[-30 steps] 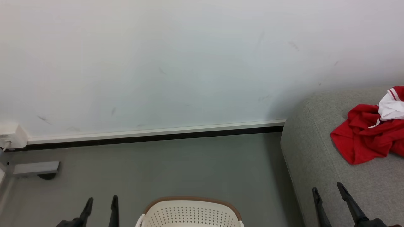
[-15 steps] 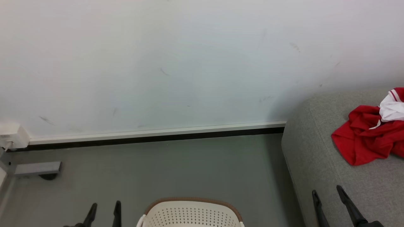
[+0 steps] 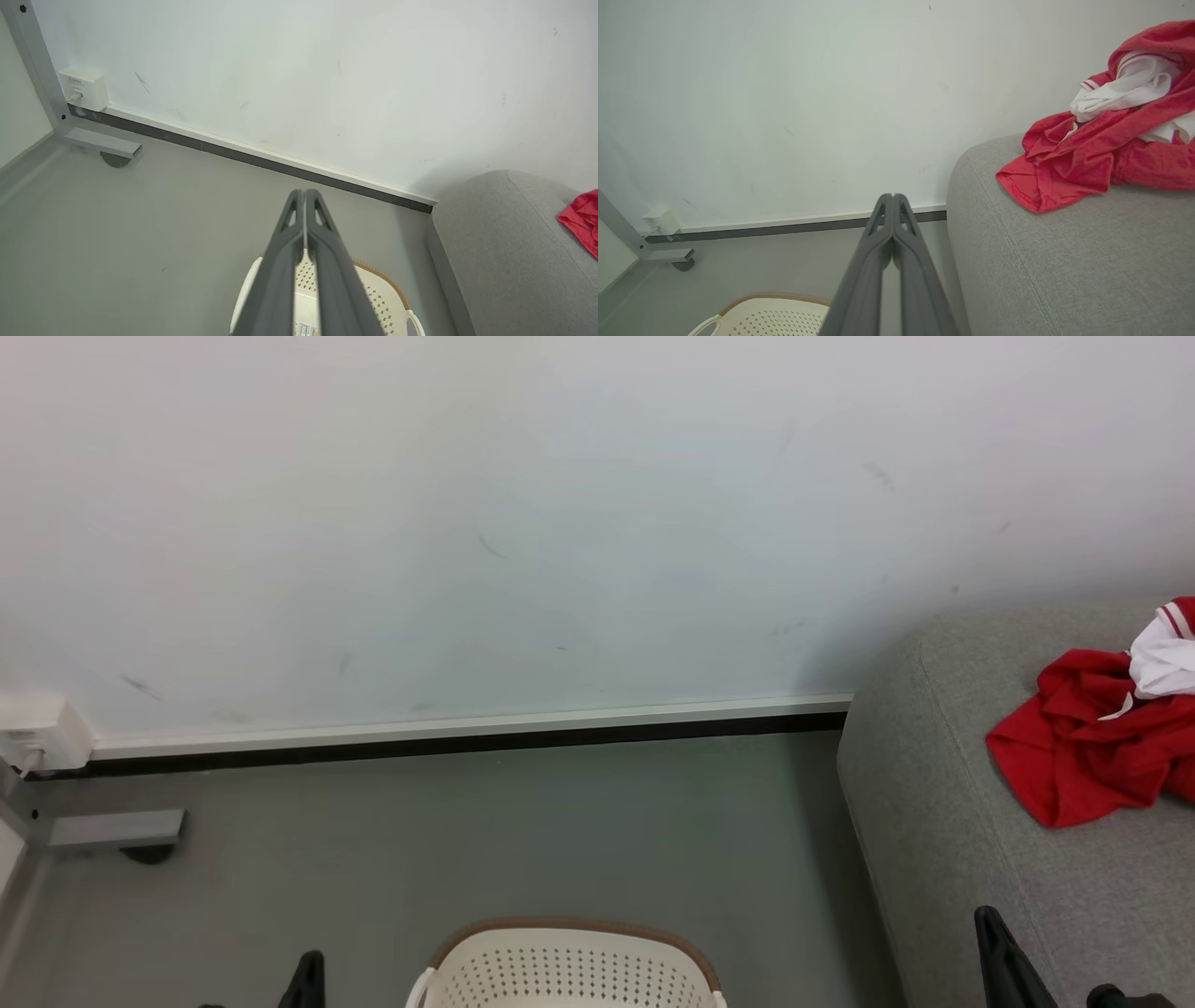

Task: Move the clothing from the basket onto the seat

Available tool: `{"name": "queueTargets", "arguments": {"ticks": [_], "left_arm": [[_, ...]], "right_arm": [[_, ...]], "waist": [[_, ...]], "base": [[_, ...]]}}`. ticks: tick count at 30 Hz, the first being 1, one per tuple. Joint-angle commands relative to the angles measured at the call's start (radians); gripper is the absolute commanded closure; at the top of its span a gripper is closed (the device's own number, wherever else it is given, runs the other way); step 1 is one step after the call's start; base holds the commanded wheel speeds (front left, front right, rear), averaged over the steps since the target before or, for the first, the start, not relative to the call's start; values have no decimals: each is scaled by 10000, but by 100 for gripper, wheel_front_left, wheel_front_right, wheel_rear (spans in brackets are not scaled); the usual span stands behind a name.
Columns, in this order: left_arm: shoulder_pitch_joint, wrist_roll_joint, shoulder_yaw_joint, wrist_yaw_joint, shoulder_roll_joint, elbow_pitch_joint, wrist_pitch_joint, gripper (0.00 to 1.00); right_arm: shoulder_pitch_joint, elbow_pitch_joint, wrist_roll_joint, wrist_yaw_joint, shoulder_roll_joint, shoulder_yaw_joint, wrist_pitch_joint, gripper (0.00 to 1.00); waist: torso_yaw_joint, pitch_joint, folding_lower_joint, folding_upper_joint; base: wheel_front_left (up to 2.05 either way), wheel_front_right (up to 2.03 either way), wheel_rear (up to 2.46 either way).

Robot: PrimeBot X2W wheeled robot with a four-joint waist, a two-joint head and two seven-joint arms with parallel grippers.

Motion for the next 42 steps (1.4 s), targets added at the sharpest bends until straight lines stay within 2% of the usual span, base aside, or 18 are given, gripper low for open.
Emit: {"name": "queueTargets", "arguments": {"ticks": [1,19,42], "left_arm": [[-277,-365,105,-69,34,-181,62,100],[-609,-3059,528,-415,-182,-310,804,100],[-968,-5804,982,-771,-415,-408,1591,100]], "right_arm": [[-317,-107,404,-3,-83,-69,48,100],[-697,2,3685,-7,-223,-229,671,100],[-1065,113,7002,-13,-328,-428,1332,100]], "waist": [[6,2,0,0],[112,39,-1,0],[249,86,-1,0]], "base": [[0,0,0],[0,0,0],[0,0,0]]}}
